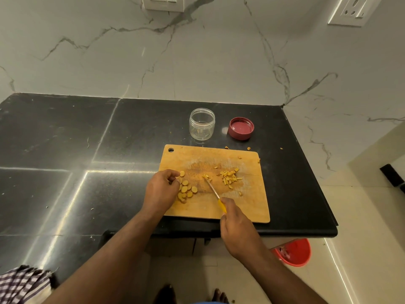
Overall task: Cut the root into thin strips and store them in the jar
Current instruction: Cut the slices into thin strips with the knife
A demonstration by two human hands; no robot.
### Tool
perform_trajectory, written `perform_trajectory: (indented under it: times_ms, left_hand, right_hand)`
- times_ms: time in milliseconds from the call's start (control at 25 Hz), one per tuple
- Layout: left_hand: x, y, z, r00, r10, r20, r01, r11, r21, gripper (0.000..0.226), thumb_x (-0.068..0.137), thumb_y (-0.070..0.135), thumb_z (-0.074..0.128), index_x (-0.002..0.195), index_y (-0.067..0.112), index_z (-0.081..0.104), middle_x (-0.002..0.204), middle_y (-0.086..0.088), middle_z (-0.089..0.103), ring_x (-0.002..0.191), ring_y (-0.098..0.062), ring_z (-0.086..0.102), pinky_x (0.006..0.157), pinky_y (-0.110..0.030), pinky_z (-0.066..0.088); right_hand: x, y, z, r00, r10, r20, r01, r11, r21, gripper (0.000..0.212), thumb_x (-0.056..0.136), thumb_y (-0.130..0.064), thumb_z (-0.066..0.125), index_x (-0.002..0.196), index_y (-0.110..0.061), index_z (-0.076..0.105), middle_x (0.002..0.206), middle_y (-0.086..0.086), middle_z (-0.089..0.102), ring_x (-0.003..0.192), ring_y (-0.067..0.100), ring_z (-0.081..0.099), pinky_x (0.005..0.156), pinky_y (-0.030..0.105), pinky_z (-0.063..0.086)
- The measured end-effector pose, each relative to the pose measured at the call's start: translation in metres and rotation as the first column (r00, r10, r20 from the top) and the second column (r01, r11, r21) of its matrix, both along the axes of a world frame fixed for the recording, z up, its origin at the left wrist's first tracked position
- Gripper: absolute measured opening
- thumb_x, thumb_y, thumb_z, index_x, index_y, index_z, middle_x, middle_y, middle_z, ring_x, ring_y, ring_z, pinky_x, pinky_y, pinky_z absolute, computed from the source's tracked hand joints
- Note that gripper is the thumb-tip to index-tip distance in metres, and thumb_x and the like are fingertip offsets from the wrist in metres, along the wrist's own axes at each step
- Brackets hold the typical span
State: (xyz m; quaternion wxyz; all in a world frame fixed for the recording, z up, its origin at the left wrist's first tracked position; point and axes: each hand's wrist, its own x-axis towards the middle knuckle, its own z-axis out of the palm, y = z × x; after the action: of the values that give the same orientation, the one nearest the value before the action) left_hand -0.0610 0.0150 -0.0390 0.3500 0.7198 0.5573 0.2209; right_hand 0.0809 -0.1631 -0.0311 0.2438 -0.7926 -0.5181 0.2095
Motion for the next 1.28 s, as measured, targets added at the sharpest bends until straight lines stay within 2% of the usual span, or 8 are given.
perform_trajectory:
  times_ms: [120, 240, 360, 520, 600, 880, 1120, 1280]
  left_hand:
    - [0.001, 0.0, -0.001, 1.0, 0.008, -0.009, -0.008, 1.0, 0.002, 0.026, 0.097, 0.018, 0.06, 0.121, 0.022, 0.068, 0.091, 0.016, 0.059, 0.077, -0.003, 0.057, 0.057, -0.019, 0.04]
    - [0.005, -0.001, -0.002, 1.0, 0.019, -0.018, -0.019, 1.0, 0.012, 0.026, 0.096, 0.02, 0.06, 0.121, 0.022, 0.068, 0.095, 0.011, 0.061, 0.075, -0.004, 0.058, 0.056, -0.021, 0.041]
    - [0.006, -0.002, -0.001, 0.999, 0.03, -0.018, -0.029, 0.999, 0.014, 0.026, 0.097, 0.021, 0.06, 0.121, 0.022, 0.068, 0.091, 0.013, 0.059, 0.074, -0.005, 0.058, 0.056, -0.022, 0.041]
    - [0.006, -0.001, 0.001, 0.999, 0.037, -0.019, -0.037, 0.999, 0.009, 0.026, 0.099, 0.019, 0.057, 0.123, 0.02, 0.067, 0.088, 0.015, 0.056, 0.072, -0.006, 0.058, 0.055, -0.021, 0.041]
    - [0.006, 0.002, 0.003, 0.999, 0.04, -0.01, -0.04, 0.999, -0.005, 0.025, 0.099, 0.017, 0.056, 0.122, 0.018, 0.067, 0.088, 0.013, 0.058, 0.074, -0.005, 0.057, 0.056, -0.021, 0.043]
    - [0.007, 0.015, 0.005, 0.997, 0.006, -0.08, -0.013, 0.996, -0.09, 0.024, 0.099, 0.022, 0.06, 0.122, 0.019, 0.065, 0.092, 0.007, 0.061, 0.077, -0.009, 0.058, 0.056, -0.021, 0.044]
    - [0.012, 0.016, 0.004, 0.978, -0.021, -0.209, 0.007, 0.998, -0.068, 0.007, 0.094, 0.025, 0.068, 0.098, 0.02, 0.066, 0.09, 0.003, 0.065, 0.08, -0.011, 0.059, 0.07, -0.03, 0.056]
    - [0.015, 0.019, 0.005, 0.975, -0.011, -0.223, -0.002, 0.998, -0.057, 0.014, 0.096, 0.029, 0.064, 0.105, 0.018, 0.067, 0.093, 0.002, 0.066, 0.077, -0.009, 0.059, 0.061, -0.024, 0.049]
  right_hand:
    - [0.011, -0.011, 0.002, 0.992, -0.125, -0.009, 0.125, 0.992, 0.014, 0.041, 0.103, -0.014, 0.041, 0.143, -0.019, 0.037, 0.103, 0.002, 0.06, 0.072, 0.009, 0.053, 0.058, 0.012, 0.038]
    - [0.009, -0.015, 0.004, 0.998, -0.045, -0.042, 0.045, 0.999, 0.002, 0.043, 0.103, -0.016, 0.039, 0.145, -0.018, 0.036, 0.126, 0.002, 0.055, 0.098, 0.015, 0.058, 0.076, 0.014, 0.039]
    - [0.004, -0.015, 0.003, 0.999, -0.003, -0.036, 0.002, 1.0, -0.013, 0.038, 0.104, -0.021, 0.04, 0.142, -0.027, 0.036, 0.112, -0.006, 0.057, 0.084, 0.009, 0.057, 0.063, 0.012, 0.037]
    - [0.022, -0.023, 0.004, 0.986, -0.158, -0.052, 0.158, 0.987, -0.003, 0.038, 0.103, -0.019, 0.042, 0.141, -0.025, 0.037, 0.085, -0.008, 0.054, 0.062, 0.005, 0.048, 0.05, 0.013, 0.038]
    - [0.025, -0.026, 0.005, 0.986, -0.154, -0.071, 0.154, 0.988, -0.002, 0.038, 0.103, -0.021, 0.043, 0.14, -0.027, 0.037, 0.077, -0.011, 0.052, 0.059, 0.005, 0.048, 0.047, 0.017, 0.037]
    - [0.011, -0.022, 0.007, 0.988, -0.079, -0.13, 0.077, 0.997, -0.019, 0.036, 0.104, -0.024, 0.041, 0.138, -0.032, 0.036, 0.08, -0.014, 0.048, 0.064, 0.005, 0.048, 0.05, 0.016, 0.031]
    - [0.011, -0.02, 0.01, 0.99, -0.053, -0.13, 0.051, 0.999, -0.018, 0.036, 0.104, -0.025, 0.041, 0.139, -0.033, 0.036, 0.082, -0.014, 0.048, 0.064, 0.005, 0.048, 0.05, 0.016, 0.032]
    - [0.011, -0.023, 0.01, 0.989, -0.048, -0.143, 0.043, 0.998, -0.035, 0.036, 0.104, -0.026, 0.04, 0.139, -0.033, 0.035, 0.084, -0.013, 0.05, 0.065, 0.006, 0.05, 0.051, 0.016, 0.033]
